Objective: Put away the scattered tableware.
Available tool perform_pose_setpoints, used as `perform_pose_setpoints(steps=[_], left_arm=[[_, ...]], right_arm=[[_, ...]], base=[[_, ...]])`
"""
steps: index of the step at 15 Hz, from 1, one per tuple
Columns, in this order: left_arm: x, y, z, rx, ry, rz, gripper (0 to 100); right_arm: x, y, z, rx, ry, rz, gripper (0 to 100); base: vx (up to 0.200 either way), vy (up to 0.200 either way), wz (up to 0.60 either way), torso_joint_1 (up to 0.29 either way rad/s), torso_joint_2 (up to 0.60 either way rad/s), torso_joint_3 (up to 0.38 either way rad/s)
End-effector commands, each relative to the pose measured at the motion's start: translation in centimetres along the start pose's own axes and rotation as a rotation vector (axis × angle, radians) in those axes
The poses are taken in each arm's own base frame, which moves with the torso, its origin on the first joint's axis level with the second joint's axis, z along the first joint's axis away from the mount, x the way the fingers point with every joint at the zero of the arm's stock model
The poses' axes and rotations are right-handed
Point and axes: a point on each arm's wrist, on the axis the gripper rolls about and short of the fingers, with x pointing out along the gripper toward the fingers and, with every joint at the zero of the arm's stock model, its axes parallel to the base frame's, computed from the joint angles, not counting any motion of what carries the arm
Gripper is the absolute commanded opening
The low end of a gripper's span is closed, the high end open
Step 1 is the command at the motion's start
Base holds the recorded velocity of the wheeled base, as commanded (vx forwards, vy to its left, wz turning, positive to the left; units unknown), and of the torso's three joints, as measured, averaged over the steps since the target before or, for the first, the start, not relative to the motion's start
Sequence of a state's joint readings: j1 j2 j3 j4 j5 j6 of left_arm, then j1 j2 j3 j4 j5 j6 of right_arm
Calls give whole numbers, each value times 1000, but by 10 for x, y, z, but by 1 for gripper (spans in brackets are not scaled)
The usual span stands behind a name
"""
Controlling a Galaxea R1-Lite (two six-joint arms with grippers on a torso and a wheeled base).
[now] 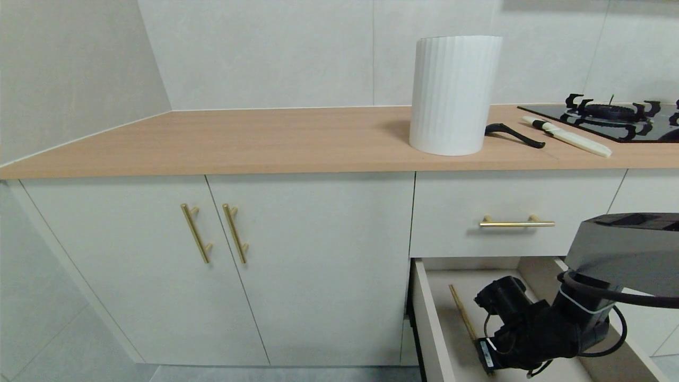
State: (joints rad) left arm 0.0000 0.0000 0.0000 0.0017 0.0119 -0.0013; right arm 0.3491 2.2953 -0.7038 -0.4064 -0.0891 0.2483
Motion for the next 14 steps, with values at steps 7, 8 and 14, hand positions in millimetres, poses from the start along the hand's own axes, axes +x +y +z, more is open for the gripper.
perform_pose_setpoints(steps=[7,8,14], left_arm=[[0,0,0,0,0,0,100],[0,0,0,0,0,0,100],[0,0,0,0,0,0,100]], right_arm=[[-15,0,6,34,-44,10,100],[-34,-3,13,48,-96,21,100],[-108,-32,31,78,-328,-2,100]], base=[[0,0,0,0,0,0],[0,0,0,0,0,0],[0,0,0,0,0,0]])
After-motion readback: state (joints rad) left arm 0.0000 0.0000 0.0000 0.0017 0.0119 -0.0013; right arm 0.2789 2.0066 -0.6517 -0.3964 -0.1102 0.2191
